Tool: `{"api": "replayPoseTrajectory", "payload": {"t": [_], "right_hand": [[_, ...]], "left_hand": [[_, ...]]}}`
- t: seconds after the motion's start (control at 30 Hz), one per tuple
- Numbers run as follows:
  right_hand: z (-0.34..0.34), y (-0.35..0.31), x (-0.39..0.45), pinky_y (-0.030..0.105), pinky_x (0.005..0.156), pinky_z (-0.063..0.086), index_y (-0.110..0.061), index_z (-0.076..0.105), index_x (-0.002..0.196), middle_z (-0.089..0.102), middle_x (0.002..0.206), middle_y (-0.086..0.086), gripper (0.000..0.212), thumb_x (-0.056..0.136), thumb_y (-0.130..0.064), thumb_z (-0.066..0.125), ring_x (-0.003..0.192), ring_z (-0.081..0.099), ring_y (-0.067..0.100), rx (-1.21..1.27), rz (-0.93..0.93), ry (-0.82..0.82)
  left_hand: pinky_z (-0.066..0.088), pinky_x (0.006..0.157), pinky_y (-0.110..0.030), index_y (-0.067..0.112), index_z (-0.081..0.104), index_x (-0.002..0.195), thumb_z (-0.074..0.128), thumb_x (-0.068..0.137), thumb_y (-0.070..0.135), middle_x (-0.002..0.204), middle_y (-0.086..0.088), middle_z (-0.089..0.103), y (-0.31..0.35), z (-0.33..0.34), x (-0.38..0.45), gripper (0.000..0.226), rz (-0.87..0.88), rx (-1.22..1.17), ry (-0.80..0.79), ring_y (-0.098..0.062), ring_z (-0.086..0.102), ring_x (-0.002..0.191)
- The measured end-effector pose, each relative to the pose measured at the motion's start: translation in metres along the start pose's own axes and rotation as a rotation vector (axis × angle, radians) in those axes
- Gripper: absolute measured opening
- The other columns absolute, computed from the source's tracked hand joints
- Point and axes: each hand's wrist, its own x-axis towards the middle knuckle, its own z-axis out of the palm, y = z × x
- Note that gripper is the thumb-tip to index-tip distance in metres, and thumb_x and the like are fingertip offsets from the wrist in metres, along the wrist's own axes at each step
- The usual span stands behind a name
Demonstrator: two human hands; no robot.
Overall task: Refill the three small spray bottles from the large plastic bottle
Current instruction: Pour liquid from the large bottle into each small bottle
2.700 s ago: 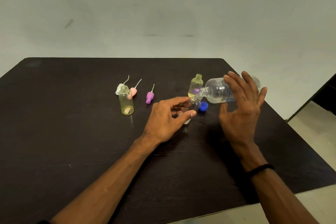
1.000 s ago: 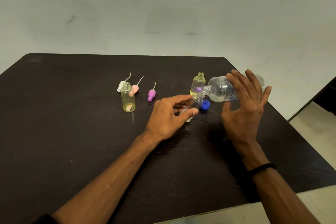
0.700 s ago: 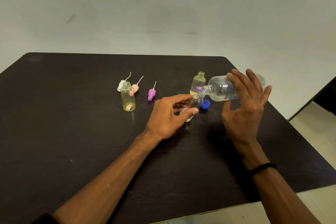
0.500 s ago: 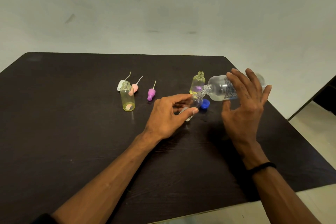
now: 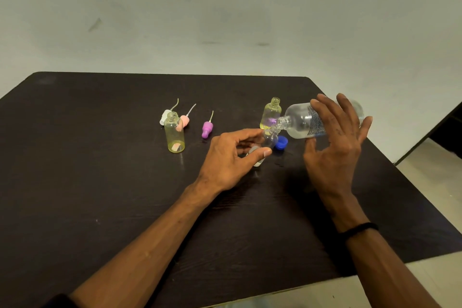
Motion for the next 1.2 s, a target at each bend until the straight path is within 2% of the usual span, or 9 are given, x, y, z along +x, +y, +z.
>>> {"api": "replayPoseTrajectory", "payload": {"t": [0.3,0.7,1.2], "right_hand": [[0.0001,-0.0002,0.0,0.077,0.122,0.003,-0.015,0.059,0.145,0.05,0.156,-0.004,0.08,0.072,0.018,0.067,0.156,0.032,0.026,0.002,-0.005,-0.001],[0.0001,-0.0012,0.0002,0.076,0.122,0.002,-0.016,0.06,0.145,0.052,0.156,-0.003,0.082,0.071,0.02,0.067,0.156,0.033,0.026,0.002,-0.004,0.003],[-0.0001,-0.0013,-0.0002,0.077,0.122,0.004,-0.018,0.059,0.144,0.047,0.155,-0.011,0.084,0.07,0.019,0.068,0.156,0.032,0.024,-0.009,-0.01,0.009]], "left_hand": [[0.061,0.097,-0.029,0.013,0.071,0.132,0.085,0.087,0.022,0.115,0.006,0.078,0.0008,-0.0002,-0.0001,0.048,0.0,0.0,-0.001,-0.005,0.074,0.105],[0.061,0.097,-0.032,0.013,0.071,0.132,0.085,0.087,0.024,0.116,0.006,0.078,0.0005,-0.0005,0.0004,0.048,-0.003,0.002,-0.001,-0.005,0.074,0.105],[0.061,0.098,-0.034,0.015,0.071,0.133,0.084,0.088,0.024,0.119,0.006,0.077,-0.0013,-0.0006,0.0001,0.048,0.0,0.004,-0.006,-0.004,0.073,0.109]]}}
